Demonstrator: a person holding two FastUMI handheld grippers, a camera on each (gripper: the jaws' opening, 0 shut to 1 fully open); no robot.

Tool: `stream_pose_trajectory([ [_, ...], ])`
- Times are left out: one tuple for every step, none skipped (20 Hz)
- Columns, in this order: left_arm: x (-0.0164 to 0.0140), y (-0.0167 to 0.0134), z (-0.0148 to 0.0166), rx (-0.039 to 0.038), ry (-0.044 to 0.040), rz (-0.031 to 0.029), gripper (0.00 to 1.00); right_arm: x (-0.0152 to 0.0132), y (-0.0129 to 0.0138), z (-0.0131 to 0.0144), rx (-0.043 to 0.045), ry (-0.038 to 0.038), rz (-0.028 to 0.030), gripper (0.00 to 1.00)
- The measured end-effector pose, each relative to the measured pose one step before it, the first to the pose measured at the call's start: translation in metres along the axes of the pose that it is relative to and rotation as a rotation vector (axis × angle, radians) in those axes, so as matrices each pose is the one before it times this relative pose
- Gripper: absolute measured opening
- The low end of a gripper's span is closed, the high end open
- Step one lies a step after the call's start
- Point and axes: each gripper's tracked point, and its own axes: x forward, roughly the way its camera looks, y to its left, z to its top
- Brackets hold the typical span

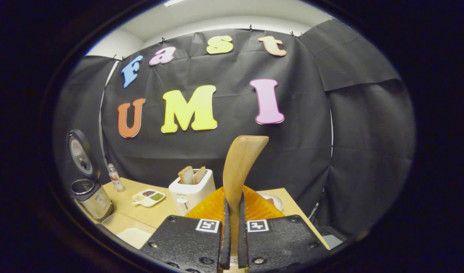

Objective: Close the left gripper, press the button to open the rice cooker; take a wooden spoon from the chopstick holder with the right hand, scoop a spoonful of rice and pour it into the rice cooker, then put the wooden spoon back into the chopstick holder.

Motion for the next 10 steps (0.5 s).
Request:
stream_pose_trajectory([
  [0.00015, -0.00117, -0.00155, 0.00051, 0.00694, -0.00222, 0.94, 0.00133, 0.00200, -0.00149, 0.00452, -0.00233, 0.00528, 0.13],
  [0.00021, -0.00115, -0.00070, 0.00065, 0.00148, -0.00172, 0.94, 0.00133, 0.00162, -0.00210, 0.00074, -0.00164, 0.00108, 0.15],
  [-0.00129, -0.00119, 0.00108, 0.00027, -0.00121, -0.00253, 0.94, 0.00175, 0.00123, 0.00046, 0.00050, -0.00295, 0.00341, 0.16],
  [0.00031, -0.00256, -0.00039, 0.00127, 0.00566, -0.00303, 0.94, 0.00053, 0.00470, -0.00026, 0.00483, -0.00224, 0.01402, 0.19],
  [-0.00062, -0.00133, 0.00009, 0.00148, 0.00257, -0.00320, 0.94, 0.00001, 0.00145, -0.00289, 0.00661, 0.00406, 0.00794, 0.21],
  [0.00058, -0.00038, 0.00022, -0.00025, -0.00130, -0.00456, 0.94, 0.00283, 0.00075, -0.00250, 0.00722, 0.00349, 0.00727, 0.35],
  [0.00054, -0.00061, -0.00047, -0.00282, 0.00060, -0.00477, 0.94, -0.00038, -0.00216, 0.00079, -0.00290, -0.00423, -0.01333, 0.41],
  [-0.00099, 0.00002, -0.00097, -0.00497, 0.00281, -0.00227, 0.94, 0.00007, -0.00868, 0.00476, -0.01262, -0.01238, -0.03318, 0.45],
  [-0.00028, 0.00000, -0.00061, -0.00343, 0.00094, -0.00281, 0.94, -0.00207, -0.00770, 0.00705, -0.01588, -0.02220, -0.03302, 0.46],
  [0.00157, 0.00104, -0.00092, -0.00227, 0.00205, -0.00135, 0.94, -0.00334, -0.00160, 0.00596, -0.01337, -0.01831, -0.01757, 0.52],
])
